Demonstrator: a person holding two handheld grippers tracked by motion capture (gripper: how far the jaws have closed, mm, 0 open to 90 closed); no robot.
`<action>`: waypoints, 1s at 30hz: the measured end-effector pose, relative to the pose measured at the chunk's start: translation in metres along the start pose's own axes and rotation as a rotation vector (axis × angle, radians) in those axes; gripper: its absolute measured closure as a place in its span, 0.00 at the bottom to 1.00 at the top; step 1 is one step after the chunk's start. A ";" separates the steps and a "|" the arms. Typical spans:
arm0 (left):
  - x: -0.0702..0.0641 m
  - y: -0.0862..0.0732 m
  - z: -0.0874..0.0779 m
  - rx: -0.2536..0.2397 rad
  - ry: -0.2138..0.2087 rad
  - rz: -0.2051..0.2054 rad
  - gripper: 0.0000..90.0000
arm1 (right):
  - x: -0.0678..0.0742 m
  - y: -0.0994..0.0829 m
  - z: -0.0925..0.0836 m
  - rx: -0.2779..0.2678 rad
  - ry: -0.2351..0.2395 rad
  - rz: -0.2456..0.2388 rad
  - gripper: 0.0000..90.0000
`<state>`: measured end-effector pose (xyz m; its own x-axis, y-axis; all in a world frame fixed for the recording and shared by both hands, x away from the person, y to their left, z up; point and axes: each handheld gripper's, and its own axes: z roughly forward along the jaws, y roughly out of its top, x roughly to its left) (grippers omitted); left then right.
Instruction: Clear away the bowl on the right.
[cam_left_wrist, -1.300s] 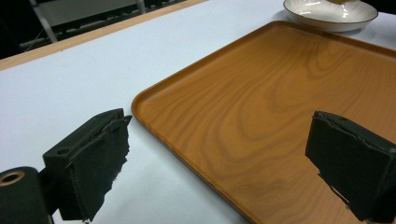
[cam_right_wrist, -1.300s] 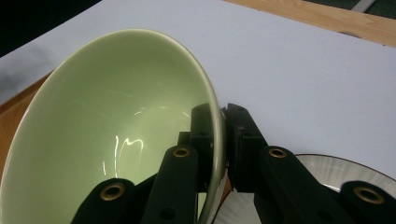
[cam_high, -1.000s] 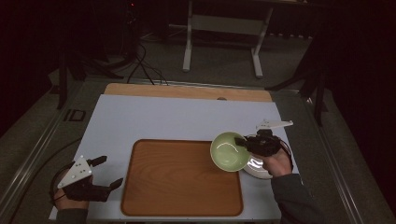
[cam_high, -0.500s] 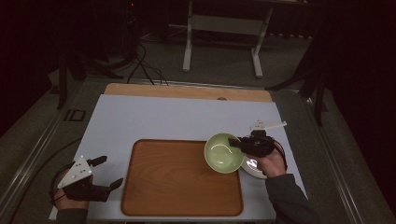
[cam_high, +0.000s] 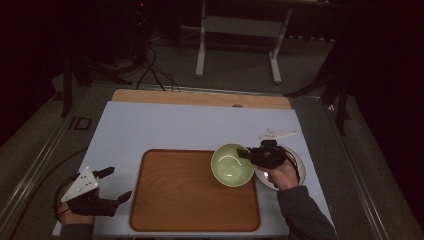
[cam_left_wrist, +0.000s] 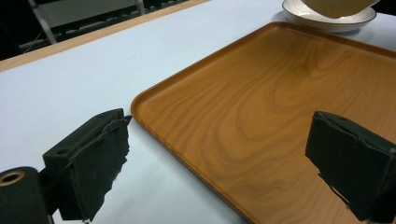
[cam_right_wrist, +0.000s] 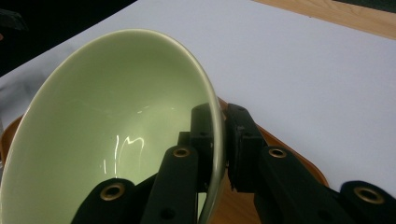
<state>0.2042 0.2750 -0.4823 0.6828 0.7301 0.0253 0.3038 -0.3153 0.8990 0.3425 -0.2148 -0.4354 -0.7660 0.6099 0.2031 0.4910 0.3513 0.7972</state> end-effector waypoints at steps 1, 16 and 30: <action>0.000 0.000 0.000 0.000 0.000 0.000 0.06 | 0.001 0.000 0.001 -0.002 0.003 -0.002 0.91; 0.000 0.000 0.000 0.000 -0.001 0.001 0.06 | 0.007 0.005 0.008 -0.005 0.020 -0.016 0.91; 0.000 0.000 0.000 -0.003 -0.001 0.002 0.06 | 0.016 0.012 0.017 -0.002 0.037 -0.034 0.91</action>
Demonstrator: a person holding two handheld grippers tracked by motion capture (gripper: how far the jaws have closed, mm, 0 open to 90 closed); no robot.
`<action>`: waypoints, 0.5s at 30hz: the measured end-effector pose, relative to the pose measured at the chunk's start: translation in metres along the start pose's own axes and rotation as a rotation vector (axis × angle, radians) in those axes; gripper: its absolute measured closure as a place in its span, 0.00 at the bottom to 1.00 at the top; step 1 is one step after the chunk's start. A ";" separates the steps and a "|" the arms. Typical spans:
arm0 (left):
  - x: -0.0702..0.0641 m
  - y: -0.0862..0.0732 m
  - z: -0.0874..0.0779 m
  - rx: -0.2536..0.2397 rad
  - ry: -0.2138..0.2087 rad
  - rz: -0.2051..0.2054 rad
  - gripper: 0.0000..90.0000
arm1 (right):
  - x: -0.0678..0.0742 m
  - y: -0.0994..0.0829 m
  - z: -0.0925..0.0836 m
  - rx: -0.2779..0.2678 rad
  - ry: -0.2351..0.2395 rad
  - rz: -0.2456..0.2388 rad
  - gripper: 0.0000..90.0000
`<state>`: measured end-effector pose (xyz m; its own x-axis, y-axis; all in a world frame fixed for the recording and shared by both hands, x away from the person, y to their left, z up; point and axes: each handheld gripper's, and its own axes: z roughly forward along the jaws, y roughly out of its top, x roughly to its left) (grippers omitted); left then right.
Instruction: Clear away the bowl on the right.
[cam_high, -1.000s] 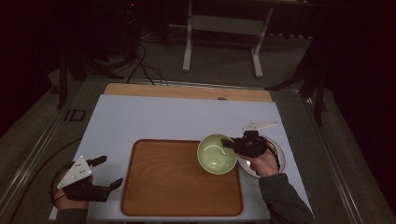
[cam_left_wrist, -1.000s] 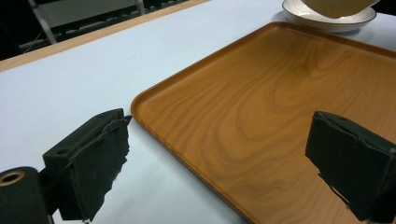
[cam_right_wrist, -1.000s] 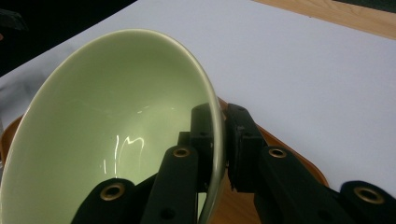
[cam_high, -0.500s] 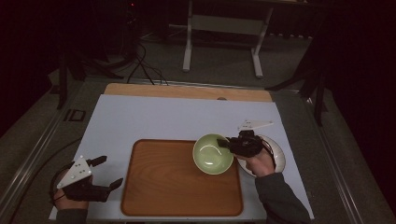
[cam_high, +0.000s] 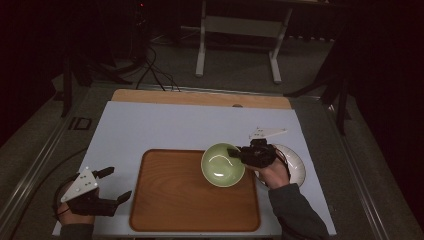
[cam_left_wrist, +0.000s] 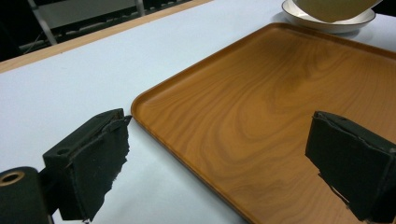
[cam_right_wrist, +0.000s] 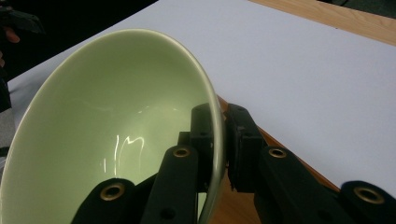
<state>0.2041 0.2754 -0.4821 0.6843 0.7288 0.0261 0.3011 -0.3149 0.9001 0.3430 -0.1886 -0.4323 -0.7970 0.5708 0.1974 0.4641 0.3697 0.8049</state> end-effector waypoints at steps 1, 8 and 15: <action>0.000 0.000 0.000 0.000 0.000 -0.001 0.06 | 0.001 0.001 0.001 -0.001 0.002 -0.003 0.91; 0.000 0.000 0.000 -0.001 0.000 0.000 0.06 | 0.005 0.004 0.006 -0.001 0.014 -0.010 0.91; 0.000 0.000 0.000 -0.002 -0.001 0.000 0.06 | 0.010 0.007 0.010 -0.003 0.026 -0.019 0.91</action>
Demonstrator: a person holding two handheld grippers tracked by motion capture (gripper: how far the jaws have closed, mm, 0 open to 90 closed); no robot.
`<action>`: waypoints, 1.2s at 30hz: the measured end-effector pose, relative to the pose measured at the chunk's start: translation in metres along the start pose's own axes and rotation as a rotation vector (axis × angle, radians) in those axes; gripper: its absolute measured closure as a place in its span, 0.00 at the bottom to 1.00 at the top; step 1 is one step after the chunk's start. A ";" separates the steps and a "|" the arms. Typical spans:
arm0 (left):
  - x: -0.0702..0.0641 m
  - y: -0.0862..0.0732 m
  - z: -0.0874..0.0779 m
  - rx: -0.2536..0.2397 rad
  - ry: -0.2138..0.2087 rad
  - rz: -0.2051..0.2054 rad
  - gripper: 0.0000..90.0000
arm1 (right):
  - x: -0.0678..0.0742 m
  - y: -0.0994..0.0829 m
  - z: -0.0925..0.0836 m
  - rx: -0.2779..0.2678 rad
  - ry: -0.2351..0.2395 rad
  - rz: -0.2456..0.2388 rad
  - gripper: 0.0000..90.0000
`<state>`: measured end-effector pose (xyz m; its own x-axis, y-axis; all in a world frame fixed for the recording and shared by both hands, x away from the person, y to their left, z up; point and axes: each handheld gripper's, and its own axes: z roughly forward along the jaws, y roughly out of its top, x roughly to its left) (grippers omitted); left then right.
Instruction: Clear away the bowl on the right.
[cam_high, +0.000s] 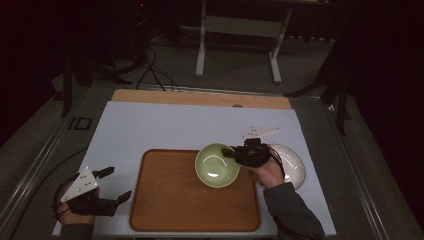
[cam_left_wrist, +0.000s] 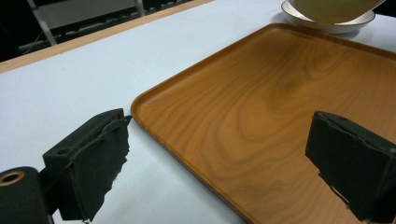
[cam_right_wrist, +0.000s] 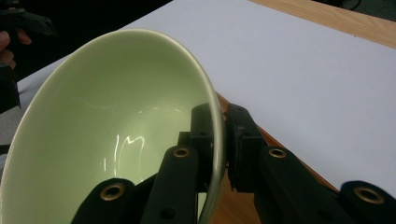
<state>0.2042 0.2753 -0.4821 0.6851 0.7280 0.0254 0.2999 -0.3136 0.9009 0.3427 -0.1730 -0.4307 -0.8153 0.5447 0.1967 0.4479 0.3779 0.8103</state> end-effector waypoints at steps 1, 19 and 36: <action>0.000 0.000 0.000 0.000 0.000 0.000 0.06 | 0.001 0.000 0.001 0.000 0.001 -0.002 0.91; 0.000 0.000 0.000 -0.002 0.001 0.001 0.06 | 0.007 -0.003 0.012 0.015 0.027 -0.011 0.91; 0.000 0.000 0.000 -0.001 0.000 0.003 0.06 | 0.012 -0.012 0.026 0.025 0.049 -0.010 0.91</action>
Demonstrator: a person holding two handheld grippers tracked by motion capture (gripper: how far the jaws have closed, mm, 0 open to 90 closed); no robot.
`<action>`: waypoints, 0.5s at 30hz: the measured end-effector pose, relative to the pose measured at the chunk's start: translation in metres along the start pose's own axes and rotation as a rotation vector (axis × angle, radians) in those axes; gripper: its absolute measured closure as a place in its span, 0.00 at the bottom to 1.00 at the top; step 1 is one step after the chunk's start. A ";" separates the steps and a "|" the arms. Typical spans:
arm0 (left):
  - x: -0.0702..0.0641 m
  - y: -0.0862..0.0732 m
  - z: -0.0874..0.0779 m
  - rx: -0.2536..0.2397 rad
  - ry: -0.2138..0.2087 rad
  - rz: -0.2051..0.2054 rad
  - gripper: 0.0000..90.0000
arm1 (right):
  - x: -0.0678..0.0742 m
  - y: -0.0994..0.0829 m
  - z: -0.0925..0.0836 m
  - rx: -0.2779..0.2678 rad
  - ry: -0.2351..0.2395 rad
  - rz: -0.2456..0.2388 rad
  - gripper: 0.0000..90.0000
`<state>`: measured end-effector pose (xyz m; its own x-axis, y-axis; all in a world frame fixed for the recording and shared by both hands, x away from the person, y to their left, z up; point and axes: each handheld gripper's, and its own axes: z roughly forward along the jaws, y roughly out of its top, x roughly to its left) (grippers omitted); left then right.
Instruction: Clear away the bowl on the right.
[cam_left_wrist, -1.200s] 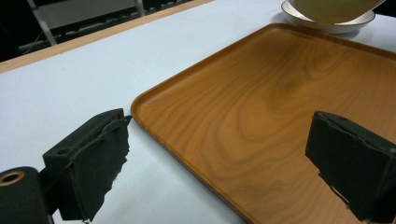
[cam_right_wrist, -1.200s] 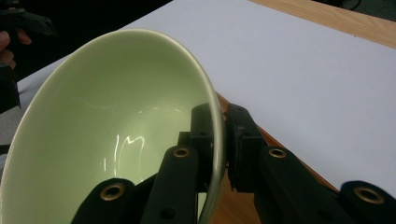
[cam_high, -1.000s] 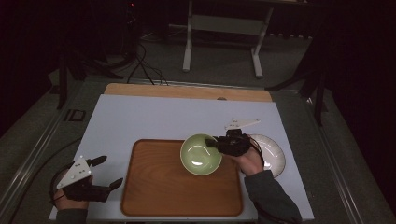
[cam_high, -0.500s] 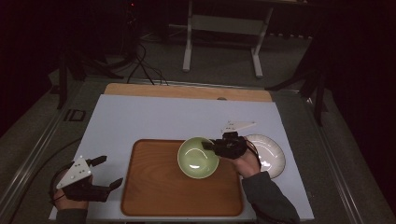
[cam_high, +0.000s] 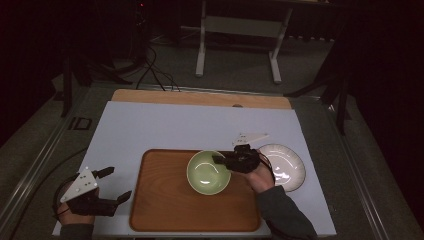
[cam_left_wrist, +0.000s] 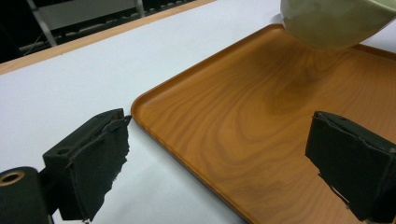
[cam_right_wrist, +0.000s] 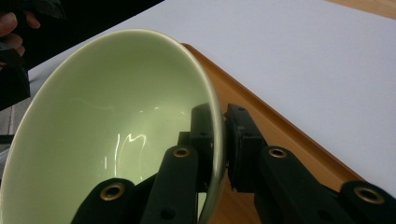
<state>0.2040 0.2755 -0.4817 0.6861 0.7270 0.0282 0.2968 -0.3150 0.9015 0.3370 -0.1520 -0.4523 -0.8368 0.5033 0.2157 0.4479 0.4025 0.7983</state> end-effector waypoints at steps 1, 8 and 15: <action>0.000 0.000 0.000 0.000 0.000 0.000 0.06 | 0.000 0.000 0.001 0.001 0.002 0.000 0.91; 0.000 0.000 0.000 -0.001 0.000 -0.001 0.06 | 0.002 -0.001 0.006 0.005 0.006 -0.006 0.91; 0.000 0.000 0.000 -0.001 0.000 0.001 0.06 | 0.003 -0.006 0.013 0.019 0.008 0.000 0.91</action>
<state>0.2040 0.2755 -0.4816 0.6864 0.7267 0.0286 0.2959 -0.3149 0.9018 0.3360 -0.1425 -0.4634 -0.8395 0.4968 0.2203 0.4537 0.4175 0.7873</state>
